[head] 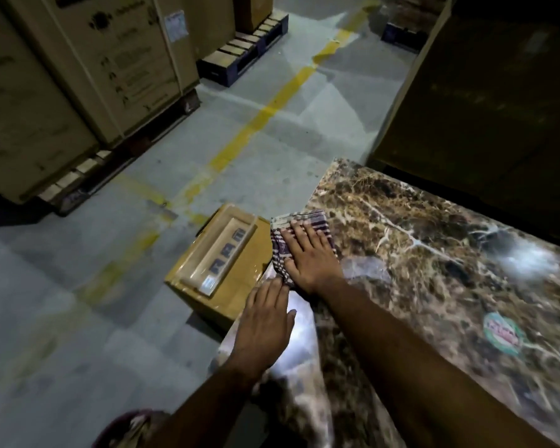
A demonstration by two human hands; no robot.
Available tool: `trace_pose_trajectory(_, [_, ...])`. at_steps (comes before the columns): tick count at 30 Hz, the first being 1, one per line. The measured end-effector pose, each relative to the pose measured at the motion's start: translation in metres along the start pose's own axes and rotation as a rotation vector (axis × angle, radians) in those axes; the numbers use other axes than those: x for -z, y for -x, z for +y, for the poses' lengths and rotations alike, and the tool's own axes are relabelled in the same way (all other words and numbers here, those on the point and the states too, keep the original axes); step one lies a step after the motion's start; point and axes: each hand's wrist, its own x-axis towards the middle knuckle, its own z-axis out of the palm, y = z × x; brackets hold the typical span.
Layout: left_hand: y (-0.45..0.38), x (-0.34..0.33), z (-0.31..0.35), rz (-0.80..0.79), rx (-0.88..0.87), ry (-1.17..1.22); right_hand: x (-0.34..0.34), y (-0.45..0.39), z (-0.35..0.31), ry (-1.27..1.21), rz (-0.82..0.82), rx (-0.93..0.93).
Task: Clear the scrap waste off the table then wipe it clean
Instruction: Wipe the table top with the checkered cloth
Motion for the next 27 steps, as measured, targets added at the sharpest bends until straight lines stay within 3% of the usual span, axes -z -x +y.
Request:
trace_pose_trajectory(9, [0.161,0.014,-0.018,-0.126,0.076,0.064,-0.033,0.109,-0.106,-0.043,-0.035,0.077])
trace_pose_trajectory(17, [0.215,0.05,-0.035,-0.155,0.07,0.108,-0.045,0.16,-0.16,-0.067,-0.066,0.125])
trace_pose_trajectory(22, [0.22,0.05,-0.032,-0.196,-0.056,0.052,-0.065,0.224,-0.158,-0.066,-0.054,0.04])
trace_pose_trajectory(27, [0.192,0.031,0.003,-0.183,-0.404,0.011,-0.068,0.293,-0.117,-0.076,-0.061,-0.215])
